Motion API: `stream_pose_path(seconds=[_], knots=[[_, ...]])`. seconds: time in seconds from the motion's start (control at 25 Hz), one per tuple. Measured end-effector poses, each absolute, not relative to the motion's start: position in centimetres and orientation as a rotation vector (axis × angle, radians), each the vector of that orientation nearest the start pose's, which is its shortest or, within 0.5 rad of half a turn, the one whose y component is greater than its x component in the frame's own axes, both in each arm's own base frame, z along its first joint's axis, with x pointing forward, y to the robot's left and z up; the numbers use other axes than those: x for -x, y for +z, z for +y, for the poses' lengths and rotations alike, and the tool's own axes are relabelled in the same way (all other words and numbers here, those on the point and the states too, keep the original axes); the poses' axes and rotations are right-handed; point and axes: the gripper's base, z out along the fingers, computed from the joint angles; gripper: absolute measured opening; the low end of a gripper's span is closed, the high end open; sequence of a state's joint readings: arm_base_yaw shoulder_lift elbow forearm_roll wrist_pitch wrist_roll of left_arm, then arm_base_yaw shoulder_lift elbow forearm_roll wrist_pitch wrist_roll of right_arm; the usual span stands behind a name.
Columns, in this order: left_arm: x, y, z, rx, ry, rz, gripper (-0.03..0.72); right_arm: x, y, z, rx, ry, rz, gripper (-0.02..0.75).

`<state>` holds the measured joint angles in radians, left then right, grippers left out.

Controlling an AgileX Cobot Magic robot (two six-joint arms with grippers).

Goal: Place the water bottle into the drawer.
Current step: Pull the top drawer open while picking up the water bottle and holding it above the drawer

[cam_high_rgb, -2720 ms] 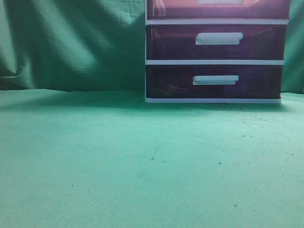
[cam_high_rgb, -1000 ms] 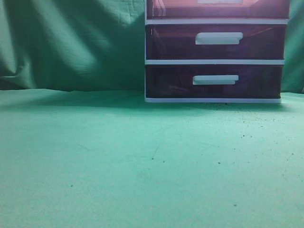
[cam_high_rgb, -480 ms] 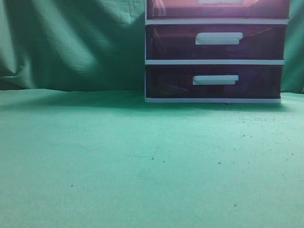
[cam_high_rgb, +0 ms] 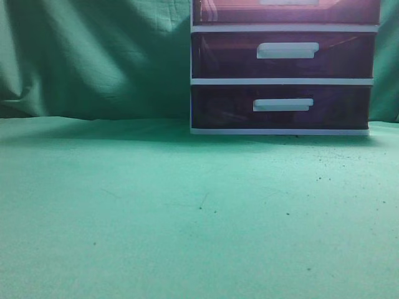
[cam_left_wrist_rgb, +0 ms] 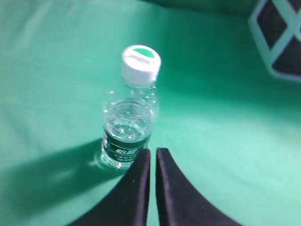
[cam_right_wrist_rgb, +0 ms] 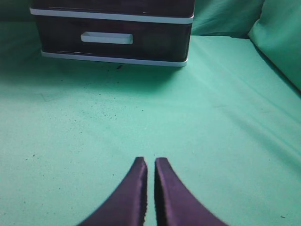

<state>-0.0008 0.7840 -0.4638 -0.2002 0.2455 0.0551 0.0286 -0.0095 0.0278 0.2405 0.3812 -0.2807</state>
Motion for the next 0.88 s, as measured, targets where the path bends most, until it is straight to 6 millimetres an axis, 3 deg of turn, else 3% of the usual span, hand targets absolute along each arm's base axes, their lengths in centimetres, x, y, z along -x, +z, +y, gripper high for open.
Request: stream_pose_path(seconds=[0.12, 0.24, 0.32, 0.4, 0.44, 0.88], knots=[[-18.0, 26.6, -0.8, 0.074, -0.130, 2.134, 0.048, -5.2, 17.1, 1.0, 0.141, 0.064, 1.867, 0.047], [-19.6, 25.8, -0.9, 0.070, -0.128, 2.196, 0.301, -5.2, 17.1, 1.0, 0.141, 0.064, 1.867, 0.047], [-20.4, 25.3, -0.9, 0.069, -0.129, 2.225, 0.526, -5.2, 17.1, 1.0, 0.141, 0.064, 1.867, 0.047], [-21.1, 24.8, -1.0, 0.083, -0.136, 2.253, 0.629, -5.2, 17.1, 1.0, 0.141, 0.064, 1.867, 0.047], [-21.5, 24.7, -1.0, 0.089, -0.138, 2.263, 0.654, -5.2, 17.1, 1.0, 0.141, 0.064, 1.867, 0.047], [-27.0, 21.7, -0.8, 0.064, -0.079, 2.321, 0.640, -5.2, 17.1, 1.0, 0.141, 0.064, 1.867, 0.047]])
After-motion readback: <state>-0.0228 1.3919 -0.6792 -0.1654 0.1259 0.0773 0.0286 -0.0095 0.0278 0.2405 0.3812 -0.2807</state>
